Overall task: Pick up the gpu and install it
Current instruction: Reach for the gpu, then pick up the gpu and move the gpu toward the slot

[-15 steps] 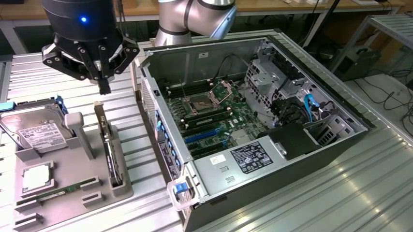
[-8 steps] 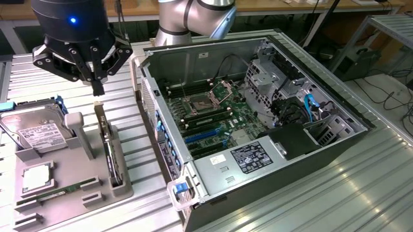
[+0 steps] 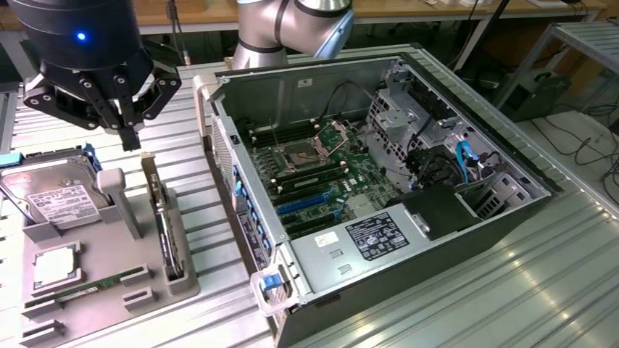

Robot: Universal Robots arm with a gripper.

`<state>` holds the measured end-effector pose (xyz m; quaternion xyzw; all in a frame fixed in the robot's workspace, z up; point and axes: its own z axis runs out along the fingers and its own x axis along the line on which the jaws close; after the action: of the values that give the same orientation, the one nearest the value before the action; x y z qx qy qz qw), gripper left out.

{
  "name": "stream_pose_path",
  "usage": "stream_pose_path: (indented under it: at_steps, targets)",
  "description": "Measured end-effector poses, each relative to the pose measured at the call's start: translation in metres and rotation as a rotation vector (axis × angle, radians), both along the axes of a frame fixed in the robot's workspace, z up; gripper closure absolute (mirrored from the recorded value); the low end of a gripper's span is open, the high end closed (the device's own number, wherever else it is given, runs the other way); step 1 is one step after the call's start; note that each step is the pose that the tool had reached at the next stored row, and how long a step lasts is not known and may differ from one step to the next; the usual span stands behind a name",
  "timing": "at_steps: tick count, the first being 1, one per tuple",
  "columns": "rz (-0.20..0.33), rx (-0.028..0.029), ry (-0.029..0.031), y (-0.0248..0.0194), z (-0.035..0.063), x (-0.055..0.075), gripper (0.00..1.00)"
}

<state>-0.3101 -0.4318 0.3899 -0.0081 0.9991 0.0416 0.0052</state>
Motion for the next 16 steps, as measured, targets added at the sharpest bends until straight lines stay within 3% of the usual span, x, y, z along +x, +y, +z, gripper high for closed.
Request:
stream_pose_path:
  at_steps: [1, 2, 3, 4, 6, 9, 16]
  targets:
    - [0.000, -0.0042, 0.0001, -0.0013, 0.0000, -0.0002, 0.89]
    - [0.000, -0.0129, 0.0002, -0.0034, -0.0001, -0.0004, 0.89]
    - [0.000, -0.0264, 0.0001, -0.0055, -0.0002, -0.0006, 0.89]
    - [0.000, -0.0342, 0.0001, -0.0066, -0.0002, -0.0007, 0.89]
    - [0.000, -0.0437, 0.0003, -0.0084, -0.0002, -0.0006, 0.89]
    - [0.000, -0.0457, 0.0002, -0.0105, -0.0004, -0.0009, 0.89]
    - [0.000, -0.0457, 0.0002, -0.0107, -0.0004, -0.0009, 0.89]
